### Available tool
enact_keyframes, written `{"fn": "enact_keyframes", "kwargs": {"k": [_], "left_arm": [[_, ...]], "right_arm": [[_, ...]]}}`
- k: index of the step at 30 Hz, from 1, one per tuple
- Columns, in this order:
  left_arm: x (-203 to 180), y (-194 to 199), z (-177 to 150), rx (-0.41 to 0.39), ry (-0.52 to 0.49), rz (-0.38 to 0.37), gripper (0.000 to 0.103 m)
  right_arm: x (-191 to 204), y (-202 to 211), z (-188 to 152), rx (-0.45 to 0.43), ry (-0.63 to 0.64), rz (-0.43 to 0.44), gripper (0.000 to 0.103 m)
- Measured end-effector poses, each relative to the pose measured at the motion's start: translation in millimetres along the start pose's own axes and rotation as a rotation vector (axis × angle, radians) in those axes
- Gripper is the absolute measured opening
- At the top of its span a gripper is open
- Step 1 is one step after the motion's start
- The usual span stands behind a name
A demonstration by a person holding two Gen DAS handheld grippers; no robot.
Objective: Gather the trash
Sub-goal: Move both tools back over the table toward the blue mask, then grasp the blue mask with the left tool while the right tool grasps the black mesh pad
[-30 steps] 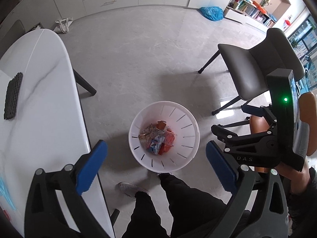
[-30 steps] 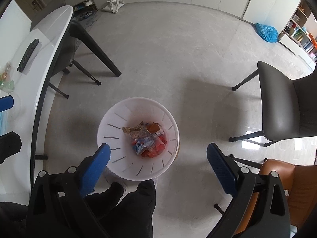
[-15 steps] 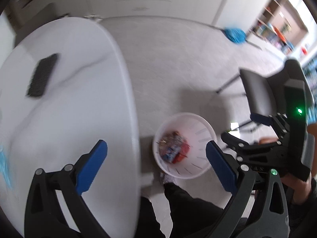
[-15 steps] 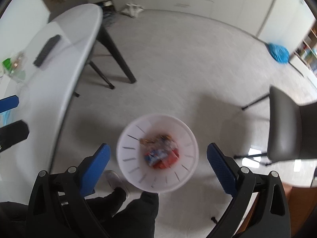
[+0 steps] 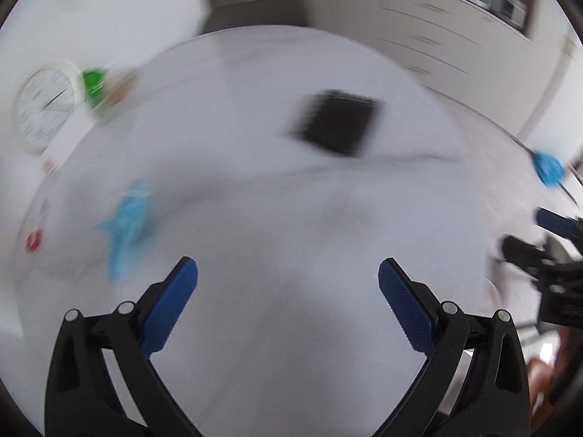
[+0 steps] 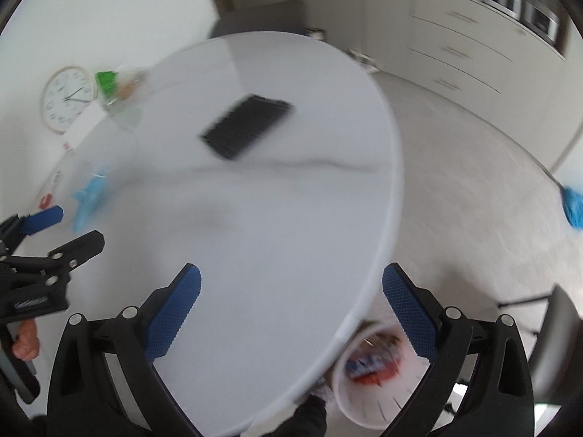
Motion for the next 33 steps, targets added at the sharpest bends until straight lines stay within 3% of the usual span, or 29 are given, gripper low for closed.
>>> {"fn": "enact_keyframes", "kwargs": {"k": [5,10,19,22,30,33], "left_arm": [[79,-32,7,0.004,0.173,0.145,0.095],[122,-71,16,-0.015,0.188,0.245,0.095],[163,-122,40,0.013,0.200,0.251,0.092],[172,-134,43,0.038,0.220,0.226,0.079],[189,-143,49,0.068,0.261,0.172,0.017],[188,-138,50,0.068,0.278,0.168,0.013]], "right_arm": [[51,-22,34,0.002,0.056,0.046,0.099],[83,-40,56,0.024,0.112,0.063,0.099],[111,-76,73,0.103,0.179,0.056,0.099],[118,-86,77,0.120,0.192,0.058,0.099],[127,-100,89,0.126,0.196,0.077,0.099],[122,-107,94,0.123,0.175,0.069,0.099]]}}
Point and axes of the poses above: each gripper's, at about its wrist camera, not at the fingertips, and y roughly against the way its jaws point, x to its left, z to its top, the point moved 1 cm from there along -y, roughly the way its jaws point, and after that the axes turned 5 degrees about y, right-handed, at the moved point
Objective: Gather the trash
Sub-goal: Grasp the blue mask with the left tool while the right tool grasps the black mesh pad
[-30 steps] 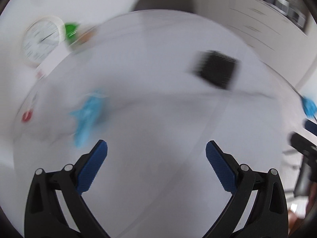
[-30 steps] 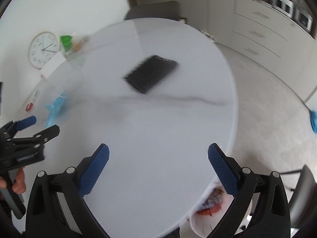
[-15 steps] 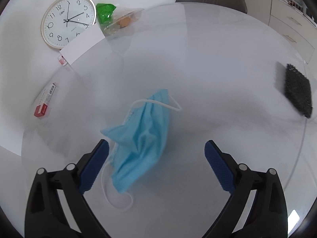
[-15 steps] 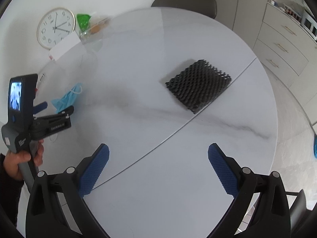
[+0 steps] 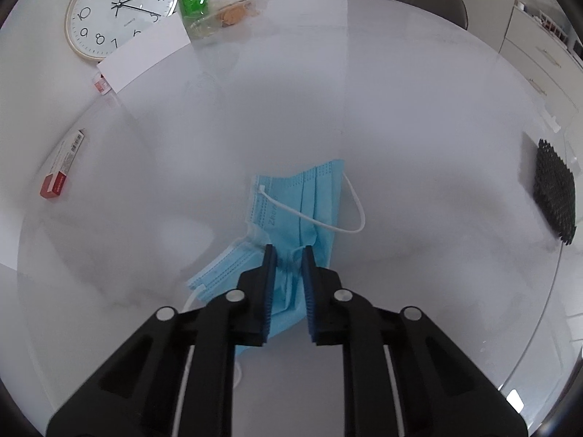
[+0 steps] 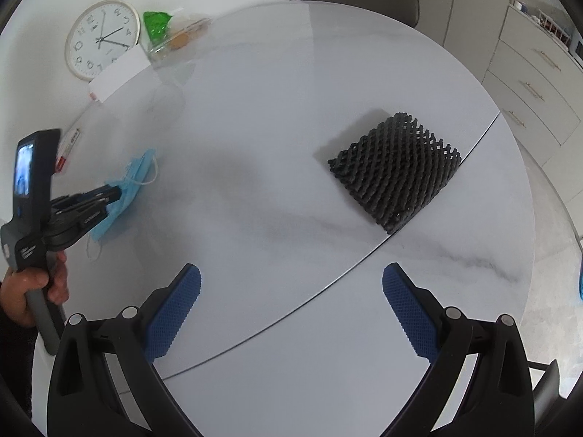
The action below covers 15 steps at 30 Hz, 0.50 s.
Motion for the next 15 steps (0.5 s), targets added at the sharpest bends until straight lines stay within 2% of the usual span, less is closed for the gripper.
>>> {"fn": "enact_keyframes", "kwargs": {"k": [3,9,13,15], "left_arm": [[-10,11,3,-0.003,0.025,-0.040,0.012],[-59,37,10,-0.022,0.001,-0.178,0.012],[-96,45,12,-0.026,-0.058,-0.221,0.012],[-110,48,10,-0.023,-0.081,-0.237,0.012]], "right_arm": [[-16,-8,7,0.001,-0.039,-0.040,0.099],[-72,-28,26,-0.012,-0.184,-0.120,0.099],[-110,-56,34,0.028,-0.322,-0.113,0.082],[-123,-70,34,0.049,-0.385,-0.102,0.070]]}}
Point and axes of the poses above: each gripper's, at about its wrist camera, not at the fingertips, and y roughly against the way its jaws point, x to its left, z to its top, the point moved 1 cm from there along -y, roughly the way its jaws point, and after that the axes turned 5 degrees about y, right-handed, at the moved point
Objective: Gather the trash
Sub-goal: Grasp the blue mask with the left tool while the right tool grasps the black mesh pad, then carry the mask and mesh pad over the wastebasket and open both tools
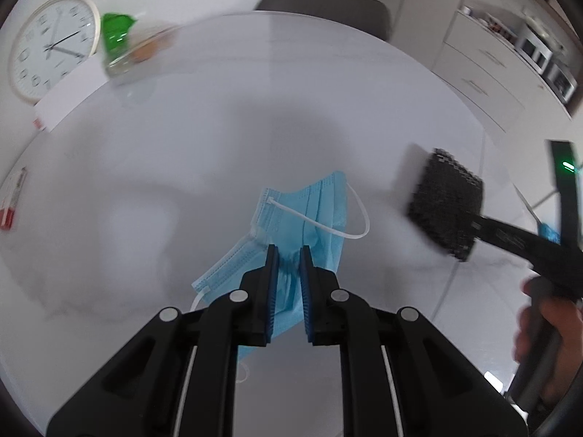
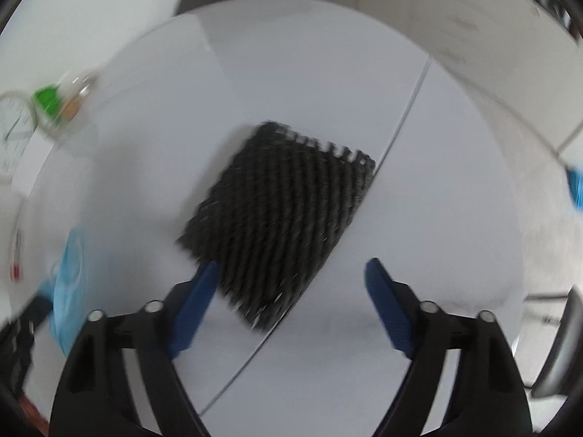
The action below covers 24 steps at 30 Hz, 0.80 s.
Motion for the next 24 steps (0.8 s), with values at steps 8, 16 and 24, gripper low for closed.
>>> {"fn": "enact_keyframes", "kwargs": {"k": [8,16,24], "left_arm": [[-16,4,-3,0.004,-0.056,0.016,0.012],[-31,34,-14,-0.005,-0.096,0.004,0.012],[-93,80,-55,0.007,-0.213,-0.089,0.012]], "right_arm": [[-2,3,4,-0.051,-0.012,0.037,0.015],[-19,61,-26,-0.130,0.030,0.099,0.014],[-78,144,-105,-0.149,0.058,0.058,0.014]]}}
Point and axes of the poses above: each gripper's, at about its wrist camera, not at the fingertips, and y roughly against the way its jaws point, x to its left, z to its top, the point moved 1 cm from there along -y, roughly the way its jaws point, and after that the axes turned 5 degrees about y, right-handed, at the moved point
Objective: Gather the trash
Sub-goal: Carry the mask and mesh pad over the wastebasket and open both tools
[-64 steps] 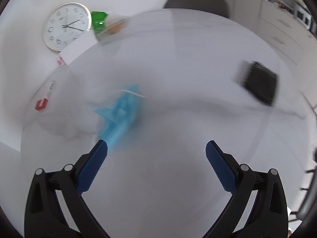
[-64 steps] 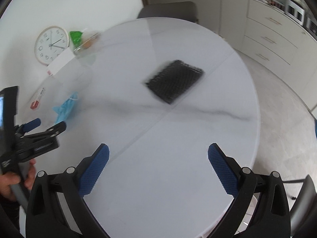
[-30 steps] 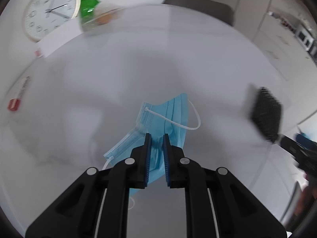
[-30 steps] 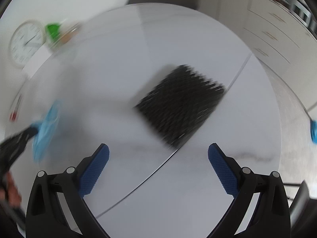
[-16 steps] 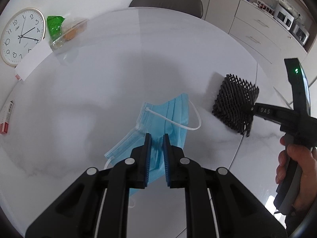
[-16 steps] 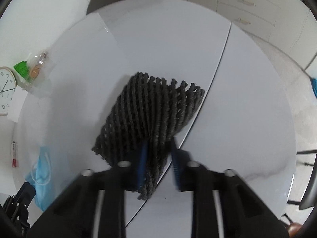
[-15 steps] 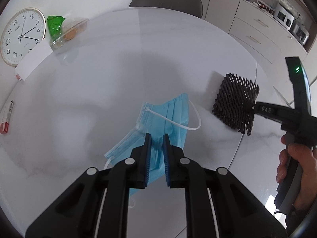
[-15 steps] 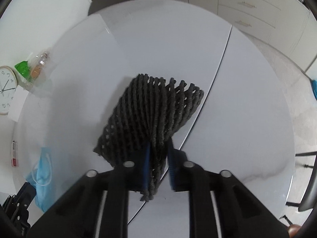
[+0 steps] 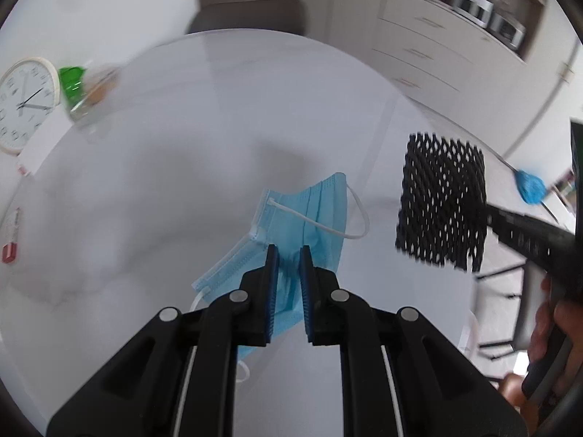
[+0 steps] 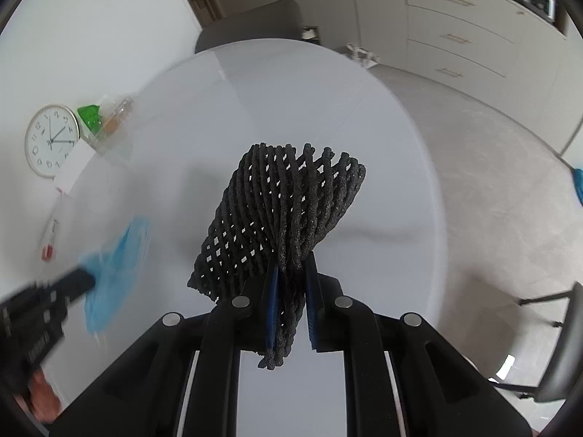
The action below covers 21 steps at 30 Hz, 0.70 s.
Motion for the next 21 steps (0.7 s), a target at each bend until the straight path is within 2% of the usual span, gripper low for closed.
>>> {"fn": "enact_keyframes", "kwargs": {"k": [5,7,11,16,21], "left_arm": [[-66,12,-21,0.011,-0.115,-0.078,0.012],[-89,14,-29,0.020,-0.154,-0.109,0.012],[-137,17,-48,0.049,-0.231,-0.168,0.012],[-178,17,-66,0.074,-0.307,-0.195,0.012],[-207,15,-85,0.107,-0.366,-0.205,0.012]], "right_arm": [[-51,49,-72,0.026,-0.034,-0.089,0.014],[-68,60,-99,0.045,-0.025,-0.149,0.014],[-104,71,-148,0.085,-0.081,-0.195,0.014],[-136,58,-192,0.140,-0.147,-0.215,0.015],[-158,21,-218,0.212,-0.185,-0.192,0.019]]}}
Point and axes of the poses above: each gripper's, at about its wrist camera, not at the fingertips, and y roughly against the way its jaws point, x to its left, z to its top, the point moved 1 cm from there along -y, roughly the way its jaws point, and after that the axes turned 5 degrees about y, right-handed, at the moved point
